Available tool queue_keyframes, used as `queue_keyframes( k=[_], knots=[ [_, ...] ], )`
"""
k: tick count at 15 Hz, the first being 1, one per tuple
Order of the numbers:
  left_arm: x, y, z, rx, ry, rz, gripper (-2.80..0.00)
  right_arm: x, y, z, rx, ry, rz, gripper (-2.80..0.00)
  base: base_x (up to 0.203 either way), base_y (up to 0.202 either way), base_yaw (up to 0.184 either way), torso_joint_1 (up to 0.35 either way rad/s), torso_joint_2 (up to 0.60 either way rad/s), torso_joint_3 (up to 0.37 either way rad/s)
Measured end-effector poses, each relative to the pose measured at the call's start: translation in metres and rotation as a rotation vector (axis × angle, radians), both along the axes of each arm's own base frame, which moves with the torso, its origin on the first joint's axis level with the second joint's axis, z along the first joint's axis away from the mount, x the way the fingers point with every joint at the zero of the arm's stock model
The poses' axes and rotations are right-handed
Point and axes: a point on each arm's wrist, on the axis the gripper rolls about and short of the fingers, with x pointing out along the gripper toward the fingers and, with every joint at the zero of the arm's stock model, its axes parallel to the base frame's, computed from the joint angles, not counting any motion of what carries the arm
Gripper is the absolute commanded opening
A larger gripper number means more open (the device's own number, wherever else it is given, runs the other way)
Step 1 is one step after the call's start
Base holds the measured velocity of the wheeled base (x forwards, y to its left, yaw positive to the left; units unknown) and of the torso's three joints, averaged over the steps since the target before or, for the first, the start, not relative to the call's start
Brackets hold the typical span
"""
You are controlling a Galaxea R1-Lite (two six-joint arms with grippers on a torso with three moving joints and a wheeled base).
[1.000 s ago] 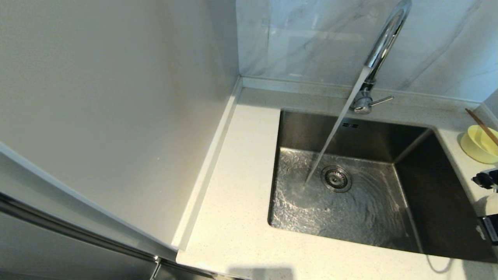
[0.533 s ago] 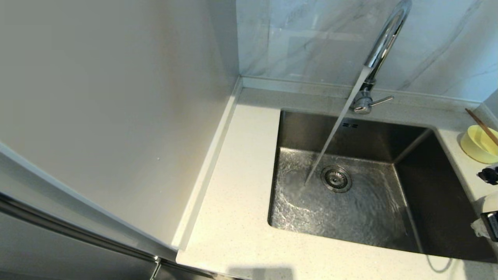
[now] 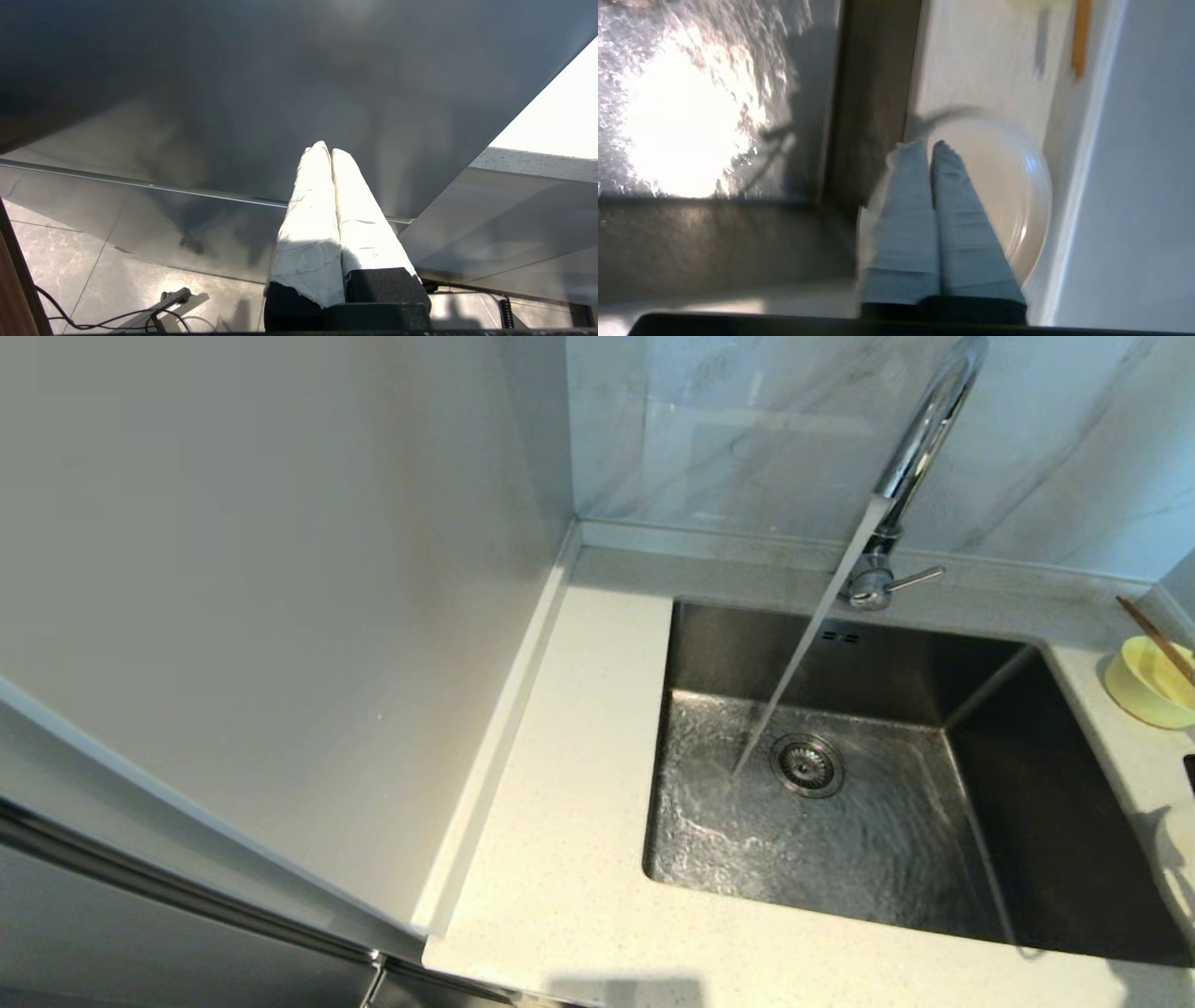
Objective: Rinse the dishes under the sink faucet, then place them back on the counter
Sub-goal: Turn off the faucet
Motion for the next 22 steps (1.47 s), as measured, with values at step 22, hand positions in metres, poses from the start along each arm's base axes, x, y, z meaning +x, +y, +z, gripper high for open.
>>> queue_keyframes(
  k=[22],
  knots=[
    [0.0, 0.0, 0.0, 0.0, 0.0, 0.0, -2.8, 0.171, -0.034, 0.022, 1.654, -0.119, 0.275, -2.8, 0.0, 0.0, 0.0, 0.0, 0.0, 0.0]
  ],
)
